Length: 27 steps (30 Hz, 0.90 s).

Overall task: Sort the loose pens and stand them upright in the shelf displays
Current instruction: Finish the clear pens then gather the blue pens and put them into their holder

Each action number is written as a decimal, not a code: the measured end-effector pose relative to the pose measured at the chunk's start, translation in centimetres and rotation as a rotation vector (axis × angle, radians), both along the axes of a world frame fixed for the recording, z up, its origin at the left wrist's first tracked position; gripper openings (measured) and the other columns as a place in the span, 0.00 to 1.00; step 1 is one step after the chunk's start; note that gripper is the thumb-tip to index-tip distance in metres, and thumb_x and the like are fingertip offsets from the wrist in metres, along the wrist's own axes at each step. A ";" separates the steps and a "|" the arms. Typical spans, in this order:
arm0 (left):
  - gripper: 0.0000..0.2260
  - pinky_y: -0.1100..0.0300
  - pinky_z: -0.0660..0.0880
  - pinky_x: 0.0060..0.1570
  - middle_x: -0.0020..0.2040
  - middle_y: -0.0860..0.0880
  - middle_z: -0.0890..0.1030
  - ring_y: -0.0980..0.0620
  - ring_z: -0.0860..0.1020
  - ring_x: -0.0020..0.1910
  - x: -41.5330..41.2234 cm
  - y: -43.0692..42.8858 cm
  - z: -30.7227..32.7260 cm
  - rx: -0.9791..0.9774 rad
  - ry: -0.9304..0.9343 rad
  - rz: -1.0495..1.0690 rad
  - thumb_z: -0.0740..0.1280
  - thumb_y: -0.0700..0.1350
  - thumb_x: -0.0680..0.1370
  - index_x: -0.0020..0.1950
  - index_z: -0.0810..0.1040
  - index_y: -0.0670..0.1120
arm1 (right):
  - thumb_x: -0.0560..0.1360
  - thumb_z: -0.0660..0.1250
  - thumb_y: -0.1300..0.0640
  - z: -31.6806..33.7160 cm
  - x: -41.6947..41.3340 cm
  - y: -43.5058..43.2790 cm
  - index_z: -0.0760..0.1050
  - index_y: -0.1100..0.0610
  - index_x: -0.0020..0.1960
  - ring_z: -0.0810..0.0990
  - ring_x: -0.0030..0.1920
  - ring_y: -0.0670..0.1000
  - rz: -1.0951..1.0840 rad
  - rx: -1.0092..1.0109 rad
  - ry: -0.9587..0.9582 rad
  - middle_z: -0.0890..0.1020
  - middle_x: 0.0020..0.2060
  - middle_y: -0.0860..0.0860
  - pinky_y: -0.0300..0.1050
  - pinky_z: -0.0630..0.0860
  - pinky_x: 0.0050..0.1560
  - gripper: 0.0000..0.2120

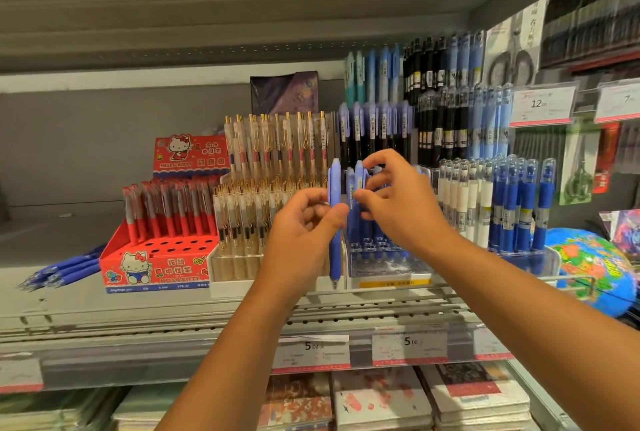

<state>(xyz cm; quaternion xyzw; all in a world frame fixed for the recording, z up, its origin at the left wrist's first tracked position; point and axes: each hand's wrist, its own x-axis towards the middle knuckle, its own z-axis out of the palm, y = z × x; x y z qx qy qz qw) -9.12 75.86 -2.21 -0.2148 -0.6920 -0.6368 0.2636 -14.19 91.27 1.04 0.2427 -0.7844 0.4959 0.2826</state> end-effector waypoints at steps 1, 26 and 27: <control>0.06 0.67 0.77 0.44 0.35 0.55 0.81 0.57 0.81 0.39 -0.1 0.0 -0.1 0.003 0.002 -0.001 0.69 0.43 0.77 0.53 0.78 0.50 | 0.76 0.70 0.61 -0.1 0.0 -0.1 0.70 0.48 0.56 0.82 0.38 0.54 -0.002 0.042 -0.007 0.79 0.40 0.53 0.56 0.82 0.40 0.14; 0.12 0.56 0.82 0.40 0.44 0.40 0.81 0.47 0.85 0.39 0.1 0.4 -0.5 -0.014 -0.066 0.001 0.70 0.35 0.77 0.58 0.79 0.47 | 0.78 0.67 0.56 -2.0 1.7 0.8 0.76 0.49 0.49 0.80 0.40 0.42 -0.055 -0.044 0.008 0.80 0.40 0.44 0.45 0.80 0.42 0.02; 0.12 0.57 0.82 0.39 0.43 0.42 0.81 0.48 0.85 0.39 0.1 0.5 -0.5 -0.037 -0.046 0.017 0.70 0.36 0.77 0.58 0.79 0.49 | 0.78 0.68 0.55 -1.6 2.2 0.9 0.76 0.49 0.49 0.80 0.40 0.44 -0.011 -0.086 -0.004 0.81 0.40 0.45 0.48 0.81 0.42 0.01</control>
